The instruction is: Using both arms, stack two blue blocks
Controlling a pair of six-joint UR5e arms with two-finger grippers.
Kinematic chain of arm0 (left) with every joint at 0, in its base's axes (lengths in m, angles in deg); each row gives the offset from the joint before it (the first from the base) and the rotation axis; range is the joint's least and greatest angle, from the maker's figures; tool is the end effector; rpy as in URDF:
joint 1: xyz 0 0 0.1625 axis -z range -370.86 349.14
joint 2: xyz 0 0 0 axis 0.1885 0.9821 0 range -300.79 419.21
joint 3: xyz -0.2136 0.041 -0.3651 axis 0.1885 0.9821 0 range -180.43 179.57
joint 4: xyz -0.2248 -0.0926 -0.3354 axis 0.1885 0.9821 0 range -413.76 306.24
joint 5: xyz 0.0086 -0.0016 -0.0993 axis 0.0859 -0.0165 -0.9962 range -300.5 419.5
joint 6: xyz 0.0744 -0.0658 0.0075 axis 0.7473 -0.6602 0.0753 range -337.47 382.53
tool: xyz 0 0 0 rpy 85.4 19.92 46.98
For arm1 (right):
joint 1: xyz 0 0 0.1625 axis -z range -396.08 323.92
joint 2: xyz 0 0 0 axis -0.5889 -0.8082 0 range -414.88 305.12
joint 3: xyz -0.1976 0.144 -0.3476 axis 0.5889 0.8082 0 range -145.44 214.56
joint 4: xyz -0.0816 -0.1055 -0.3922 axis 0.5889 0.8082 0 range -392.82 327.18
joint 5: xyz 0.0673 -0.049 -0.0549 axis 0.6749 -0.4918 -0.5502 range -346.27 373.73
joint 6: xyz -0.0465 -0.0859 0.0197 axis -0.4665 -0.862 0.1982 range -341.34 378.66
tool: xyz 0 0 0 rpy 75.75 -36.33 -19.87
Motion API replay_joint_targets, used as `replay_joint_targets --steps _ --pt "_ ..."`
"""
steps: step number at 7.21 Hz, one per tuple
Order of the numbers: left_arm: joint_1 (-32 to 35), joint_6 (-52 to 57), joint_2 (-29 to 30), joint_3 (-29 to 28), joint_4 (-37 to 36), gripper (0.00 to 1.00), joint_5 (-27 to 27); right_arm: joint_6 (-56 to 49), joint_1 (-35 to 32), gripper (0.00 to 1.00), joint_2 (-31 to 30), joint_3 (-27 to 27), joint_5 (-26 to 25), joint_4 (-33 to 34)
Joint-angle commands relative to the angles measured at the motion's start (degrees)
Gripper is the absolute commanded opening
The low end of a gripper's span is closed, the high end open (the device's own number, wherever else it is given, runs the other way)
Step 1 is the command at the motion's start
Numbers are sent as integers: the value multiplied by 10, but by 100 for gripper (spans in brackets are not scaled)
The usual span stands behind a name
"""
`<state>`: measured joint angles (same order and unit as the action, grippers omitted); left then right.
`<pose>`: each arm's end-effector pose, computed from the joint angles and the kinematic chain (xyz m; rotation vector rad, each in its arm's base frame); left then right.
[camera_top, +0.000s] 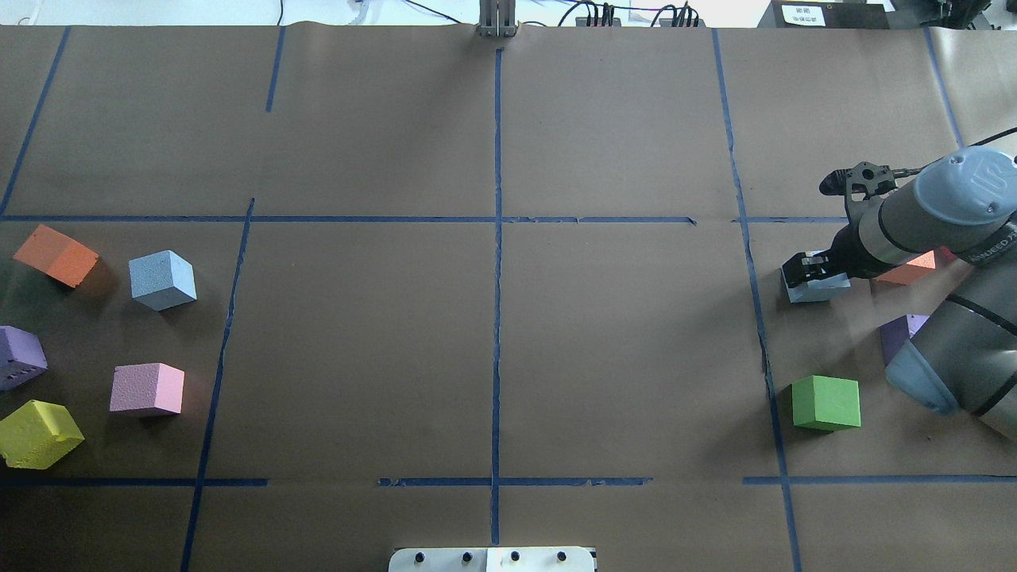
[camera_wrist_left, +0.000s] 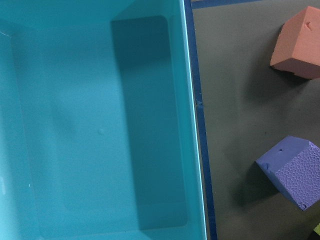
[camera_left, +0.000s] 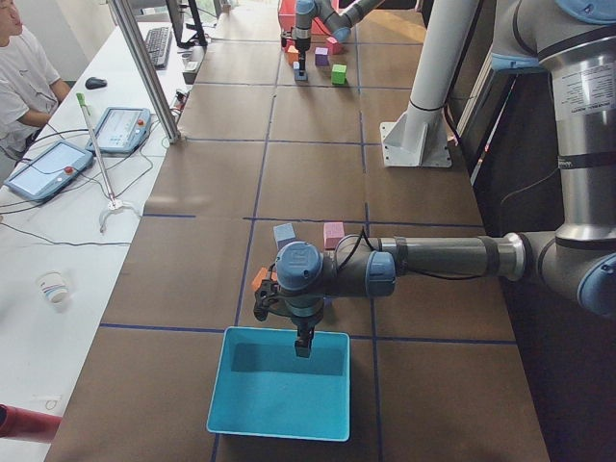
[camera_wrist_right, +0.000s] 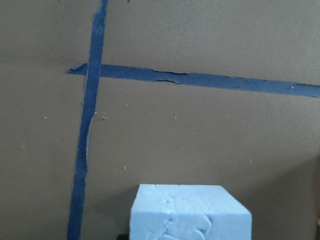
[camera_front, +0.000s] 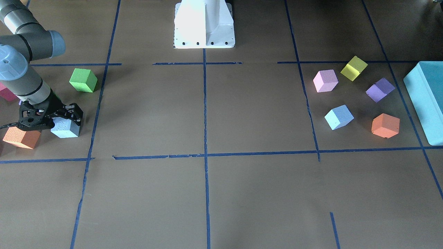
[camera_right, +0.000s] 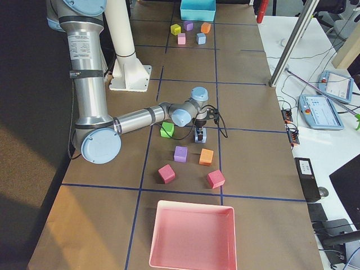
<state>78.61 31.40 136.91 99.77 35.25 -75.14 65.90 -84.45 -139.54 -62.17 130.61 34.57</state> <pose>-0.0597 -0.3977 0.6683 0.0056 0.7813 0.1346 -0.3032 -0.4739 0.5200 0.1057 -0.7399 -0.0487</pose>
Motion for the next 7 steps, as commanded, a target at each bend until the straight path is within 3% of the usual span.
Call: replay_joint_targets --steps 1,2,4,5,6,7 --pt "0 0 0 0 -1 100 0 5 7 9 26 1 5 2" --pt "0 0 0 0 0 100 0 7 12 8 81 1 9 34" --pt "0 0 0 1 0 100 -1 70 67 7 241 14 6 175" --pt "0 1 0 1 -1 100 -1 128 103 7 325 61 -30 186" --pt "0 1 0 0 0 100 -1 197 143 6 411 142 -85 186" --pt "-1 0 0 1 2 100 -1 229 161 6 479 215 -97 185"
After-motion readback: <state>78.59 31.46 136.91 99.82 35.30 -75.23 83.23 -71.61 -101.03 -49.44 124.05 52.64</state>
